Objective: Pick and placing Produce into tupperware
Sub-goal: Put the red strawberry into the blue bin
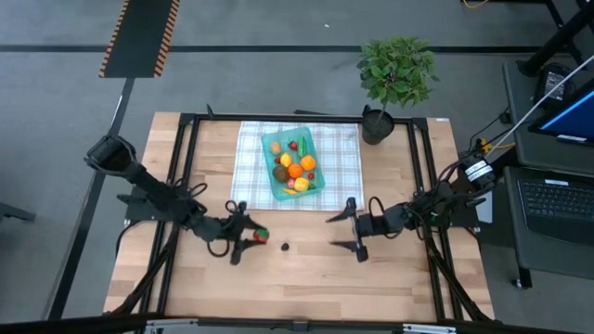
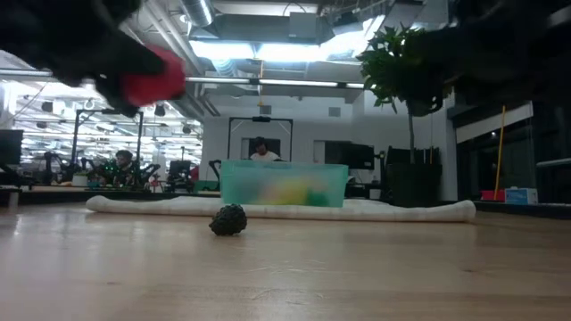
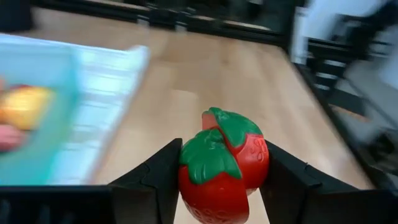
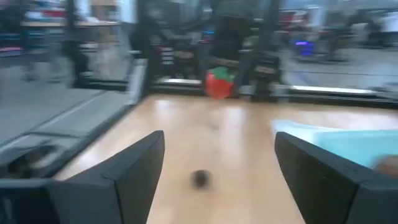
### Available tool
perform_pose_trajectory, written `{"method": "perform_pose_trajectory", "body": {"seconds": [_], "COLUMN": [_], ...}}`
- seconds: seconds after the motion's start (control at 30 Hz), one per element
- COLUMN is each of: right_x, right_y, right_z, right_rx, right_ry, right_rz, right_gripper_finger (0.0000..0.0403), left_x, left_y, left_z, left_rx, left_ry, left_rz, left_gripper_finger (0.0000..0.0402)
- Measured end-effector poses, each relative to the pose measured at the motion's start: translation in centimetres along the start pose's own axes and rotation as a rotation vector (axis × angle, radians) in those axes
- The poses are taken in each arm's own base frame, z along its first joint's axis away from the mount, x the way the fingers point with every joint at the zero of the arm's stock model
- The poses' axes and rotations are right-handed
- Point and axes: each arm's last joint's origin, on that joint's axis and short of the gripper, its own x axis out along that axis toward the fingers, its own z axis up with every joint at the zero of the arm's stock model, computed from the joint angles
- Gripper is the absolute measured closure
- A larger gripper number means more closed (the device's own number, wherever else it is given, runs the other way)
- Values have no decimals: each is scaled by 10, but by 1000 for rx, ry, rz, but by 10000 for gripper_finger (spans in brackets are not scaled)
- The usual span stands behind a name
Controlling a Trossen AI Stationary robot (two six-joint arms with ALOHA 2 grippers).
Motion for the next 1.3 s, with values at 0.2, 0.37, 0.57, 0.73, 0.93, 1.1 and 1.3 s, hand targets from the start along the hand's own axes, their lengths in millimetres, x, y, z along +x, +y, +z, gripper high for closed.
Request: {"method": "perform_pose_trajectory", "body": {"seconds": [0.2,0.37,0.57,0.73,0.93,1.1,1.3], "right_x": [1,1,1,2,3,4,4], "right_y": [-11,-13,-13,-17,-26,-31,-36], "right_z": [0,0,0,2,4,4,4], "right_rx": [-43,-43,-43,-36,-29,-30,-27], "right_ry": [6,7,6,-14,-38,-36,-35], "right_rz": [-196,-224,-225,-244,-278,-299,-321], "right_gripper_finger": [96,96,96,96,96,96,96], "left_x": [11,17,22,25,27,26,24], "left_y": [29,49,71,92,116,133,150], "left_z": [9,15,20,25,33,36,40], "left_rx": [9,-6,-12,3,36,31,24], "left_ry": [-57,-54,-48,-39,-44,-42,-36], "left_rz": [233,285,329,342,317,278,228], "left_gripper_finger": [233,233,233,233,230,234,234]}}
